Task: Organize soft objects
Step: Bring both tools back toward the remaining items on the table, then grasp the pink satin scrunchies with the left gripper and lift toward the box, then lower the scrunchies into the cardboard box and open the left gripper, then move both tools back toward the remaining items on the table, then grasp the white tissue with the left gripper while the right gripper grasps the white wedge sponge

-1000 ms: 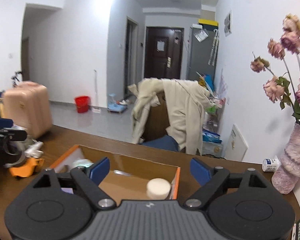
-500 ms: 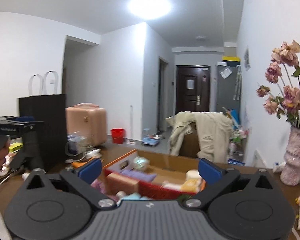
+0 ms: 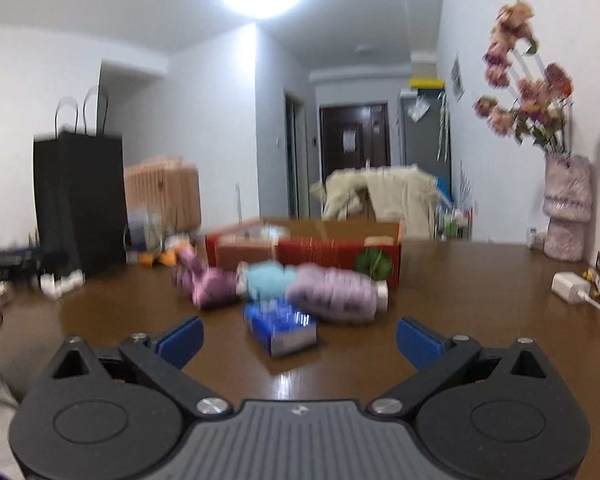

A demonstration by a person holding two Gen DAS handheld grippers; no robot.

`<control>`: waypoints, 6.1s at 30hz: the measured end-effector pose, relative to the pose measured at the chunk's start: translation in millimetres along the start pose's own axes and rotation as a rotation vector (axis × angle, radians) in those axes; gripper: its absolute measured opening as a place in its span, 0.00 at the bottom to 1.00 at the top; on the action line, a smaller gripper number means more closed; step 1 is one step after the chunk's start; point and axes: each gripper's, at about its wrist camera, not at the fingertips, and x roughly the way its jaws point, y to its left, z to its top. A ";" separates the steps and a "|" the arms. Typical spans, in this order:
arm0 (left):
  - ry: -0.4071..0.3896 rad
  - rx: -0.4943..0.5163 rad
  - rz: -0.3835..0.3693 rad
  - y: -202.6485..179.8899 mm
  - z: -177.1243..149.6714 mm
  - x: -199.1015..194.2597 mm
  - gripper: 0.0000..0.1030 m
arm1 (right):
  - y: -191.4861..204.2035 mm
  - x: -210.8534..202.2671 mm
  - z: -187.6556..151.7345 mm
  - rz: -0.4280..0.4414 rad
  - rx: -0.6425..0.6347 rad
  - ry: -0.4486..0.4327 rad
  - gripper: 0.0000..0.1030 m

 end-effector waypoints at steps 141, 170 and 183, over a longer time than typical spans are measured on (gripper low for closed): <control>0.199 0.031 -0.113 -80.8 200.0 221.7 0.83 | -101.4 205.0 227.7 0.054 0.081 0.017 0.85; 0.268 -0.005 -0.017 -109.9 46.6 78.6 0.89 | -94.5 39.1 64.5 0.034 0.085 0.098 0.96; 0.442 0.064 -0.062 -97.1 14.6 213.0 0.56 | -130.7 177.5 75.9 -0.042 0.159 0.241 0.59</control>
